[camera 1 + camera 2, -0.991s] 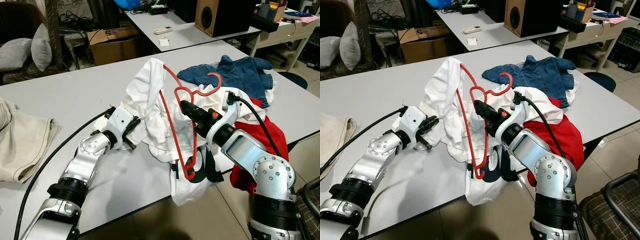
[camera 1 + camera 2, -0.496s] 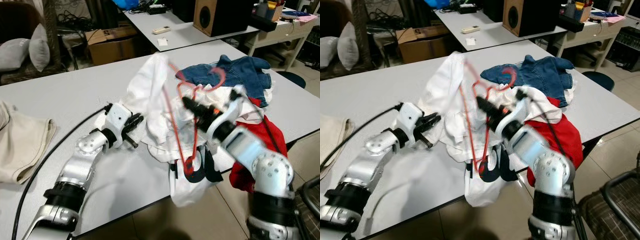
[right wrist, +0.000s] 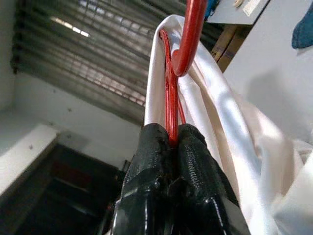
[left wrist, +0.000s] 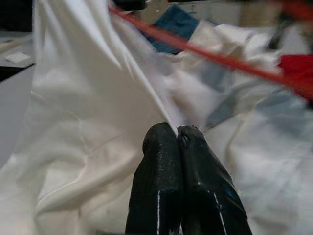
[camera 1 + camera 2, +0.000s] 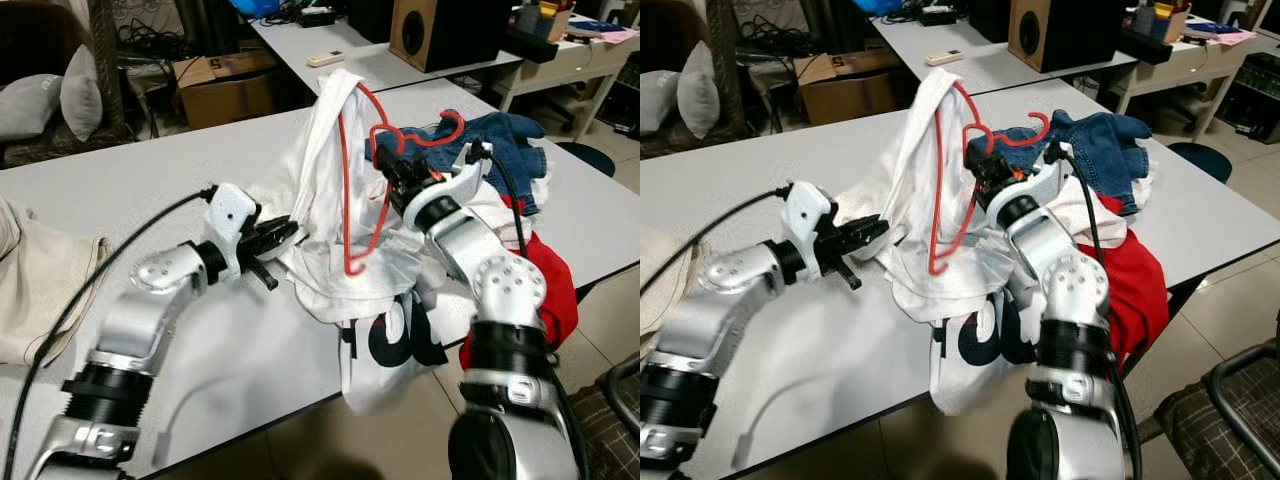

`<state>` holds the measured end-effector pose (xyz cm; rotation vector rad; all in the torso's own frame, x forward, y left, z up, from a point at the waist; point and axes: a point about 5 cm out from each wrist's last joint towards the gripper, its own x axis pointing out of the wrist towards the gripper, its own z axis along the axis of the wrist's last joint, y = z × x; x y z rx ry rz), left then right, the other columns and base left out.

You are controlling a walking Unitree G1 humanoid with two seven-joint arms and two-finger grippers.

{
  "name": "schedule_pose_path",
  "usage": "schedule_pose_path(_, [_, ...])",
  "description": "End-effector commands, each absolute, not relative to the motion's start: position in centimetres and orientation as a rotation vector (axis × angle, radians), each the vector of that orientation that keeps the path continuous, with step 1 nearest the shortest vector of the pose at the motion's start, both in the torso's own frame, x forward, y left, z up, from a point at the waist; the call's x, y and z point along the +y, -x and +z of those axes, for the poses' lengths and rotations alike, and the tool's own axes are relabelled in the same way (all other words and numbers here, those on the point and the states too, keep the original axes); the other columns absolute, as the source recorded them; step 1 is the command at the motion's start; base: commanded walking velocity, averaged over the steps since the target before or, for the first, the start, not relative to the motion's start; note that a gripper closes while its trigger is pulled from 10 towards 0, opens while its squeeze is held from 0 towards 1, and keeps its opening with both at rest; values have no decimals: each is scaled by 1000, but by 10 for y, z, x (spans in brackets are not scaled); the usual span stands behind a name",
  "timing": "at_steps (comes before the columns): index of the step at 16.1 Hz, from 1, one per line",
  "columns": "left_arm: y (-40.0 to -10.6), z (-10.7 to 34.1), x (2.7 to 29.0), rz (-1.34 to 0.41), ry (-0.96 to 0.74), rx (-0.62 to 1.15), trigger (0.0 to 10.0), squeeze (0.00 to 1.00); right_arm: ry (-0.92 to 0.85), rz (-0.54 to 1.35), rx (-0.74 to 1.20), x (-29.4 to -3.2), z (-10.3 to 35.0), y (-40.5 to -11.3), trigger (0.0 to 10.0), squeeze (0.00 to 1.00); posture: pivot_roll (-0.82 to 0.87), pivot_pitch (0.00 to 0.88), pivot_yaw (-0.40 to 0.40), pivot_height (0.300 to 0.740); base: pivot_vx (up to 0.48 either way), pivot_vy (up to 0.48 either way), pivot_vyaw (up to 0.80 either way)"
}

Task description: Hang hanger

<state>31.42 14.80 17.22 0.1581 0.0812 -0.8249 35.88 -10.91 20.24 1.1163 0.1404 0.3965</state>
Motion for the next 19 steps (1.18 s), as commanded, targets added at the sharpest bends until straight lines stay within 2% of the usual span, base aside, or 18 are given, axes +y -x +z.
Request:
schedule_pose_path(1, [-309, 172, 146, -870, -154, 107, 0, 0, -1152, 381, 49, -116, 216, -365, 10000, 0, 10, 0, 56, 740, 0, 0, 0])
schedule_pose_path(2, [-308, 174, 146, -873, -162, 106, 0, 0, -1158, 385, 46, -115, 217, -366, 10000, 0, 8, 0, 57, 740, 0, 0, 0])
schedule_pose_path(4, [-289, 187, 133, -1081, -40, 122, 0, 0, -1148, 350, 34, -112, 217, -373, 10000, 0, 8, 0, 58, 740, 0, 0, 0])
schedule_pose_path(5, [-284, 191, 128, -1132, -20, 117, 0, 0, -1161, 342, 30, -112, 217, -375, 10000, 0, 8, 0, 58, 740, 0, 0, 0])
schedule_pose_path(9, [-270, 197, 115, -1256, 57, 118, 0, 0, -1168, 292, -1, -111, 218, -380, 10000, 0, 8, 0, 58, 740, 0, 0, 0])
schedule_pose_path(13, [-301, 196, 133, -931, -49, 78, 0, 0, -1081, 428, 25, -108, 215, -366, 10000, 0, 7, 0, 51, 740, 0, 0, 0])
schedule_pose_path(17, [-326, 203, 172, -577, -210, 39, 0, 0, -985, 620, 81, -113, 211, -335, 10000, 0, 4, 0, 60, 740, 0, 0, 0])
schedule_pose_path(19, [-331, 209, 184, -499, -265, -1, 0, 0, -983, 706, 70, -122, 215, -317, 10000, 0, 0, 0, 63, 740, 0, 0, 0])
